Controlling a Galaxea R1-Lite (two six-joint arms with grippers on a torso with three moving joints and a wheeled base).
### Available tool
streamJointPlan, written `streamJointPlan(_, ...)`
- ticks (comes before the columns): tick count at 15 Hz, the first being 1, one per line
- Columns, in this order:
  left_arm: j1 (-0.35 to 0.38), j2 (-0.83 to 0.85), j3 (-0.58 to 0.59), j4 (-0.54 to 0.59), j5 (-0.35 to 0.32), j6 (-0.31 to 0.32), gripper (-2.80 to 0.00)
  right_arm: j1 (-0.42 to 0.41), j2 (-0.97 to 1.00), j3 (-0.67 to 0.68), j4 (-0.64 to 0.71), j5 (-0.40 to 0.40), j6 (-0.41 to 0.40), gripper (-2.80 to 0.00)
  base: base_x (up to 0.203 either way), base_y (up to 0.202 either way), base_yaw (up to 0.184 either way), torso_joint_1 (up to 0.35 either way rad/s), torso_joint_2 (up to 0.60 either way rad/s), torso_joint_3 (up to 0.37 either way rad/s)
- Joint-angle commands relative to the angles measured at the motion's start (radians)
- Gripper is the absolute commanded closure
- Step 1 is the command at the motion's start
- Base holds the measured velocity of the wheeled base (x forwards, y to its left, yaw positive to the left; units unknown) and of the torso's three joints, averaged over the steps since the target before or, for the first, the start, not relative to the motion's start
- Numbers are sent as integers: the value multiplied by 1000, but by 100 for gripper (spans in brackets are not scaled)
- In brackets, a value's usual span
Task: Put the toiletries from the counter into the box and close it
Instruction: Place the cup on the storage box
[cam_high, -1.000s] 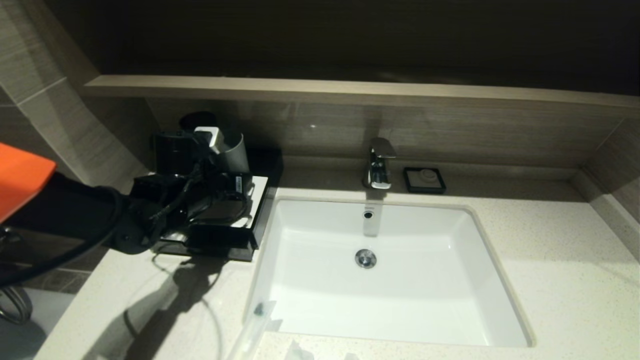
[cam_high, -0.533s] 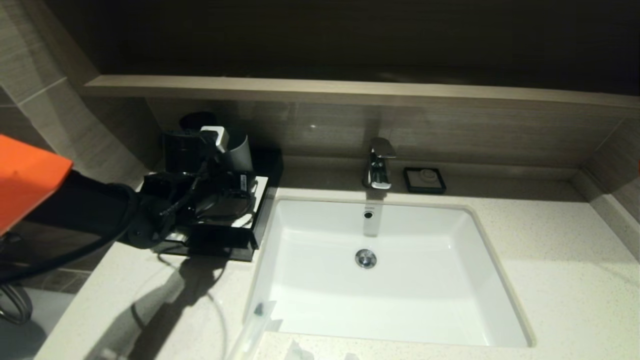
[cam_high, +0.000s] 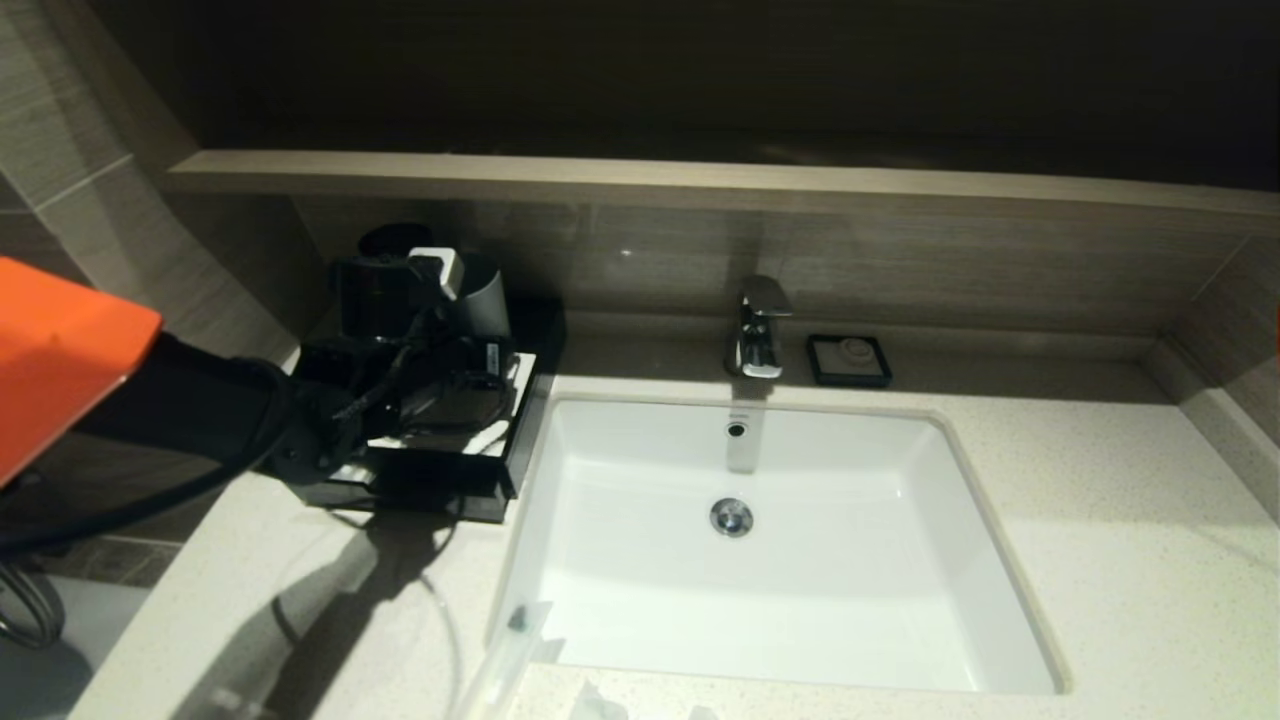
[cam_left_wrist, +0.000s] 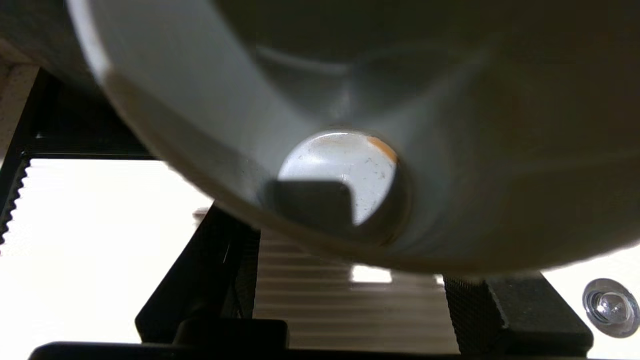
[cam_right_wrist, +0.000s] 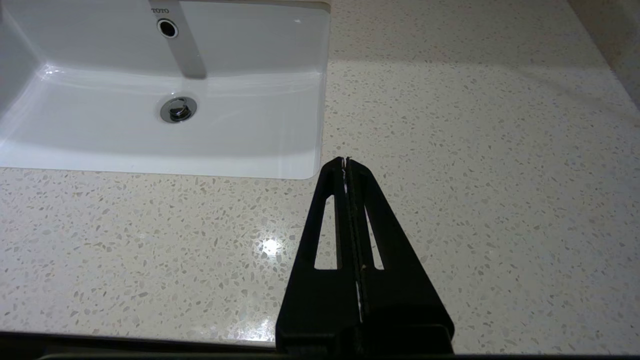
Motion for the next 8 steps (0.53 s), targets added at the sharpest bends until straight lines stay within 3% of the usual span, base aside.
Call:
streamJointPlan(1, 1, 11, -15, 2, 1, -1, 0, 0, -1, 0, 2, 0, 0, 0, 0, 0, 0, 0, 0, 0)
streamJointPlan(8, 1, 36, -45, 3, 8, -7, 0, 0, -1, 0, 0, 0, 0, 0, 0, 0, 0, 0, 0, 0)
